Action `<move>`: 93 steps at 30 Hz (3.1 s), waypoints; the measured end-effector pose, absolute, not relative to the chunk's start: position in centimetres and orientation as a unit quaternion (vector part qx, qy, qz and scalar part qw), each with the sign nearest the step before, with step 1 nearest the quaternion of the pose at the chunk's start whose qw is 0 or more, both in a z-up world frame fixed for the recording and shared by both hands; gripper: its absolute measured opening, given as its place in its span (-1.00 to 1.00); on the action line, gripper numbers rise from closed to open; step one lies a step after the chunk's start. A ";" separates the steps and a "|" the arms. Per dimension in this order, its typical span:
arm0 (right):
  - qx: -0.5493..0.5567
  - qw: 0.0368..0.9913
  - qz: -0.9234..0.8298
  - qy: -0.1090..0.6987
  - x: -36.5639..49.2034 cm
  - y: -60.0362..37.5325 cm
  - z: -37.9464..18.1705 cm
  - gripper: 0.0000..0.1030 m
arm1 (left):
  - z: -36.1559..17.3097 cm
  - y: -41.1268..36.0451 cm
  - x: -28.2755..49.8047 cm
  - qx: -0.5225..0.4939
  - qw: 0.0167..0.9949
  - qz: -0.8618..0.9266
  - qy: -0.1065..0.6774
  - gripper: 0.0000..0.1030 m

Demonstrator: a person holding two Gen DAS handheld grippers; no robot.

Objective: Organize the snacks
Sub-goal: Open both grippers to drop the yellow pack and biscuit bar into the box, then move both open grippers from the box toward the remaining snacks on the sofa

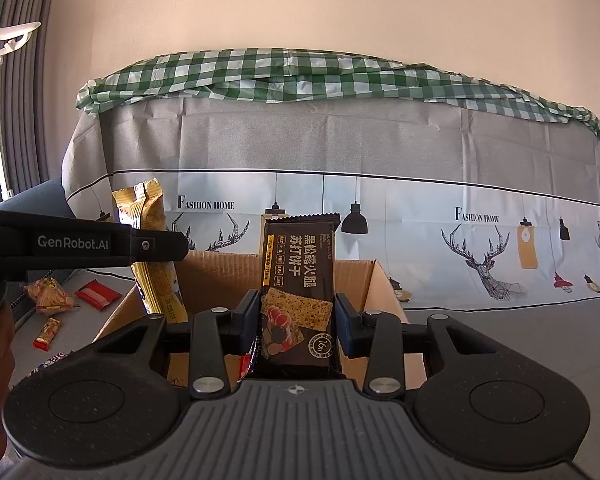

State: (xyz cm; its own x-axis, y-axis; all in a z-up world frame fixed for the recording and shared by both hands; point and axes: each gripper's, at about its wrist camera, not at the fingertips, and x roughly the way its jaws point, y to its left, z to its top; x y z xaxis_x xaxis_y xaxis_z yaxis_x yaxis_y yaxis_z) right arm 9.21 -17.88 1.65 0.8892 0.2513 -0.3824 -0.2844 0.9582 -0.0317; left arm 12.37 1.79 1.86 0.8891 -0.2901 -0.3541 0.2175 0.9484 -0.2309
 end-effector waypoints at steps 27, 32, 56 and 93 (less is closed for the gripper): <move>-0.026 0.971 0.124 0.202 9.3 -15.9 1.3 0.27 | 2.6 6.1 11.7 -0.130 0.966 -0.079 0.207 -0.50; -0.010 0.973 0.133 0.190 8.6 -14.2 1.5 -0.31 | 3.4 7.9 9.7 -0.095 0.976 -0.056 0.187 -0.79; -0.027 0.932 0.316 0.175 2.8 1.3 -0.4 -0.40 | -0.1 25.5 6.4 -0.123 0.945 0.106 0.285 -0.79; -0.048 0.875 0.241 0.418 11.3 10.4 -11.4 -0.64 | -4.3 25.7 12.1 -0.099 0.924 0.137 0.342 -0.58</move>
State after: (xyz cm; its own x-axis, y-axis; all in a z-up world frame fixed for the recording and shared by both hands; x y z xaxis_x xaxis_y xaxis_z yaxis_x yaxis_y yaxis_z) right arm 11.26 10.35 -11.39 0.5356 0.3814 -0.7535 -0.4608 0.8797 0.1177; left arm 12.10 25.67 -4.27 0.7284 0.1856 -0.6595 -0.3209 0.9429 -0.0890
